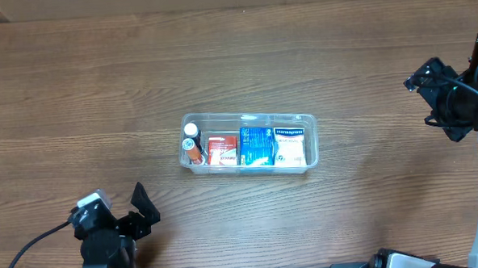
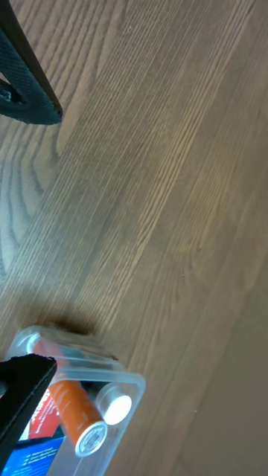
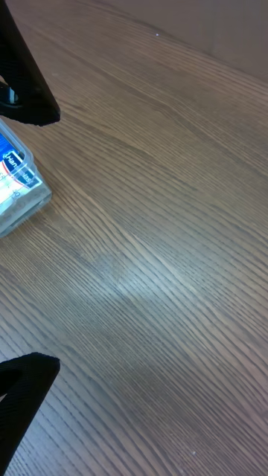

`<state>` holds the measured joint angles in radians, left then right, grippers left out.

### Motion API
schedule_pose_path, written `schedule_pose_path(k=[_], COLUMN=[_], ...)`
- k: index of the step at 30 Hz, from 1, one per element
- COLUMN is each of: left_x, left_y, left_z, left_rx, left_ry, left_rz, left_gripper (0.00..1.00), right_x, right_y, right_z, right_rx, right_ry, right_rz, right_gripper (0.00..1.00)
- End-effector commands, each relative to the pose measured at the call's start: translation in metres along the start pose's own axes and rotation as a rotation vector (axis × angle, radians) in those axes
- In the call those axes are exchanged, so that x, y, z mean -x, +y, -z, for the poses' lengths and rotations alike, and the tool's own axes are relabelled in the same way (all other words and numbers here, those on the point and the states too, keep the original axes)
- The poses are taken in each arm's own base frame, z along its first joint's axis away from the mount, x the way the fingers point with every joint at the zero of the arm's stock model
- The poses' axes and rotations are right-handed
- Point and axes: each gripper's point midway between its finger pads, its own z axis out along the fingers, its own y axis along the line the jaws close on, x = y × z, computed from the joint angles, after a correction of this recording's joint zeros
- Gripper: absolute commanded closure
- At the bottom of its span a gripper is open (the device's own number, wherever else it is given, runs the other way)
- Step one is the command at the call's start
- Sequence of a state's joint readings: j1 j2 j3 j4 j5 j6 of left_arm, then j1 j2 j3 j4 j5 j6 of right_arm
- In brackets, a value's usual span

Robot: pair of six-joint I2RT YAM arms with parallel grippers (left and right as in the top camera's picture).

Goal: Pack container

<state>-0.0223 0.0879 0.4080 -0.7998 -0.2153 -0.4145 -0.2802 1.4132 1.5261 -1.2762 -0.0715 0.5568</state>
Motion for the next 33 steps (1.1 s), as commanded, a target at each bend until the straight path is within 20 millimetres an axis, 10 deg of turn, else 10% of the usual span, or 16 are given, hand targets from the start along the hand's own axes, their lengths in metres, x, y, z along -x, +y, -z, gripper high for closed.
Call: schedule_pose_path(k=[1,16,33], left_x=[-0.006,-0.061,-0.065], left_y=[0.006,0.011,0.001], left_z=[-0.007,-0.041,-0.04], left_rx=[0.009,-0.02,-0.092], left_ry=[-0.033,0.08,0.087], left_rz=[-0.003,-0.279,-0.466], left_gripper=[0.0,0.0,0.0], right_x=[0.004,0.004,0.004], right_y=[0.002,0.002,0.002], right_z=[0.004,0.004,0.004], right_rx=[0.009,0.009,0.009], right_ry=[-0.017,-0.017,-0.017], right_rz=[0.005,0.005,0.005], right_gripper=[0.0,0.0,0.0])
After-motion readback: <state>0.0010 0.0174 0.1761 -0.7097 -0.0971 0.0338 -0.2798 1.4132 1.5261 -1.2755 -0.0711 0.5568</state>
